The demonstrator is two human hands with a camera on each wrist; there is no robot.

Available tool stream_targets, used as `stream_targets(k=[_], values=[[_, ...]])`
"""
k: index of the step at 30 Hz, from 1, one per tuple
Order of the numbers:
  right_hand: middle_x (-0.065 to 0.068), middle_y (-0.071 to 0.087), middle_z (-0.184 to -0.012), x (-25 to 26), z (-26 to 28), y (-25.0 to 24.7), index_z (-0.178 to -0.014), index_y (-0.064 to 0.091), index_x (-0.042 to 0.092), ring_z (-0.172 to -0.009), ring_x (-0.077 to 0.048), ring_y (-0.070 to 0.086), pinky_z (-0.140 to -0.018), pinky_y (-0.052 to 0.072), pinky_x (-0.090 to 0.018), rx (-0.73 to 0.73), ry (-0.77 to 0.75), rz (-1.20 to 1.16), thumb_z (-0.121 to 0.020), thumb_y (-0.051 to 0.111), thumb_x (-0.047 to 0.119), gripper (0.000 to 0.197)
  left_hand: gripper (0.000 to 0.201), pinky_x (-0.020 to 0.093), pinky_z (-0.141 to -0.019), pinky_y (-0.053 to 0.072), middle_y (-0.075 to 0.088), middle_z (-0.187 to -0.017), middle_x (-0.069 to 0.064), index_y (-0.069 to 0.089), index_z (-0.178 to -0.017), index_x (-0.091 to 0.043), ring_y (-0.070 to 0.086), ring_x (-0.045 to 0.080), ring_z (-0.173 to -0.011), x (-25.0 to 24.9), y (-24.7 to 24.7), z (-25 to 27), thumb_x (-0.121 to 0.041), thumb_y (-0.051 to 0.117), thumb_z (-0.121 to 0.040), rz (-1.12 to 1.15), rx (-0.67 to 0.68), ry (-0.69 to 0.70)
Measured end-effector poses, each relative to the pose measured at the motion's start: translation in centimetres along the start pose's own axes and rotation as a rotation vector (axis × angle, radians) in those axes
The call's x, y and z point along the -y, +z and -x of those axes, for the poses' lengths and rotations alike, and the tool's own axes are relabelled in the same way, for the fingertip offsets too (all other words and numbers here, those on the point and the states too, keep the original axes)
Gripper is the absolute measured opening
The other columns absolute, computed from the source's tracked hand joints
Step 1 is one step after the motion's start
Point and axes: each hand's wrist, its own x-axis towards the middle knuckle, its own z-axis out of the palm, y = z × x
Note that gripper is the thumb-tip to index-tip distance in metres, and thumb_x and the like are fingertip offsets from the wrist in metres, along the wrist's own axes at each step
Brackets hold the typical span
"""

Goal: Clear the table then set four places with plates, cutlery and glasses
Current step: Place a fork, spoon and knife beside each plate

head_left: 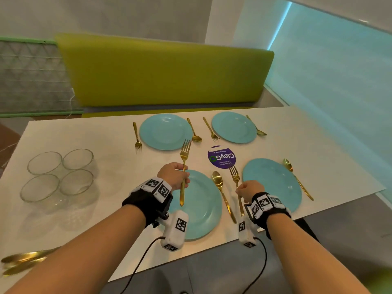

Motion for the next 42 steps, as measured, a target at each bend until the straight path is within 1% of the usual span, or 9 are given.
stream_targets(k=[12,16,19,22,24,26,31,36,42], values=[[-0.006,0.063,-0.121,-2.2,-5.5,0.8,-0.117,0.064,0.011,-0.112,-0.021,0.059,-0.098,0.047,-0.027,0.081,-0.073,0.296,-0.096,0.048,0.029,0.032,0.024,0.038,-0.086,0.056,0.058,-0.079,0.009,0.057,-0.114,-0.001,0.059,0.016,-0.066,0.4,4.3,-2.7,-0.002,0.055,-0.090,-0.013,-0.123,-0.040],[-0.008,0.064,-0.118,-2.5,-6.1,1.0,-0.114,0.064,0.006,-0.111,-0.021,0.061,-0.098,0.047,-0.027,0.103,-0.035,0.289,-0.095,0.050,0.029,0.033,0.024,0.033,-0.076,0.054,0.057,-0.076,0.008,0.056,-0.114,0.001,0.057,0.015,-0.064,0.8,5.0,-2.8,-0.001,0.053,-0.091,-0.002,-0.129,-0.043],[-0.007,0.064,-0.100,-2.8,-6.7,1.2,-0.109,0.064,0.006,-0.098,-0.020,0.062,-0.093,0.049,-0.027,0.088,-0.038,0.295,-0.094,0.053,0.029,0.030,0.024,0.031,-0.074,0.054,0.057,-0.076,0.007,0.056,-0.115,0.002,0.057,0.015,-0.064,0.9,5.5,-2.8,0.000,0.053,-0.091,-0.009,-0.133,-0.042],[-0.005,0.061,-0.086,-3.1,-7.5,1.8,-0.091,0.064,0.007,-0.078,-0.018,0.058,-0.078,0.051,-0.026,0.080,-0.029,0.254,-0.089,0.059,0.029,0.022,0.024,0.032,-0.077,0.054,0.057,-0.078,0.007,0.056,-0.114,0.000,0.058,0.015,-0.066,0.9,5.9,-3.1,-0.001,0.053,-0.091,-0.015,-0.135,-0.044],[-0.003,0.059,-0.076,-3.4,-7.8,1.9,-0.077,0.056,0.010,-0.067,-0.016,0.053,-0.067,0.045,-0.026,0.033,-0.015,0.198,-0.086,0.063,0.031,0.023,0.024,0.033,-0.080,0.054,0.057,-0.079,0.007,0.056,-0.114,-0.001,0.058,0.015,-0.069,0.9,6.1,-3.1,-0.003,0.053,-0.091,-0.021,-0.135,-0.047],[0.000,0.049,-0.065,-3.8,-7.8,1.6,-0.076,0.050,0.011,-0.062,-0.016,0.049,-0.063,0.041,-0.026,-0.025,-0.017,0.148,-0.084,0.066,0.031,0.026,0.024,0.036,-0.084,0.056,0.058,-0.082,0.008,0.056,-0.115,-0.001,0.060,0.017,-0.073,1.0,6.2,-3.2,-0.004,0.054,-0.091,-0.020,-0.137,-0.046],[0.000,0.046,-0.063,-4.3,-7.8,1.2,-0.067,0.042,0.014,-0.056,-0.014,0.047,-0.059,0.040,-0.026,-0.063,-0.009,0.115,-0.082,0.069,0.034,0.037,0.024,0.040,-0.092,0.054,0.060,-0.093,0.011,0.056,-0.115,-0.003,0.061,0.022,-0.088,1.3,6.2,-3.3,-0.006,0.054,-0.091,-0.029,-0.143,-0.058],[-0.001,0.049,-0.066,-4.7,-8.0,1.3,-0.075,0.046,0.013,-0.070,-0.019,0.056,-0.063,0.046,-0.027,-0.071,-0.019,0.107,-0.080,0.070,0.037,0.035,0.023,0.037,-0.086,0.056,0.059,-0.090,0.010,0.057,-0.114,-0.003,0.061,0.020,-0.081,1.7,6.0,-3.5,-0.005,0.054,-0.091,-0.020,-0.151,-0.065],[-0.003,0.055,-0.075,-4.3,-7.4,1.0,-0.085,0.052,0.010,-0.073,-0.019,0.057,-0.065,0.046,-0.026,-0.055,-0.002,0.112,-0.080,0.070,0.038,0.033,0.023,0.039,-0.088,0.056,0.059,-0.084,0.007,0.057,-0.114,-0.003,0.061,0.021,-0.080,2.0,5.9,-3.4,-0.007,0.054,-0.092,-0.010,-0.152,-0.074]])
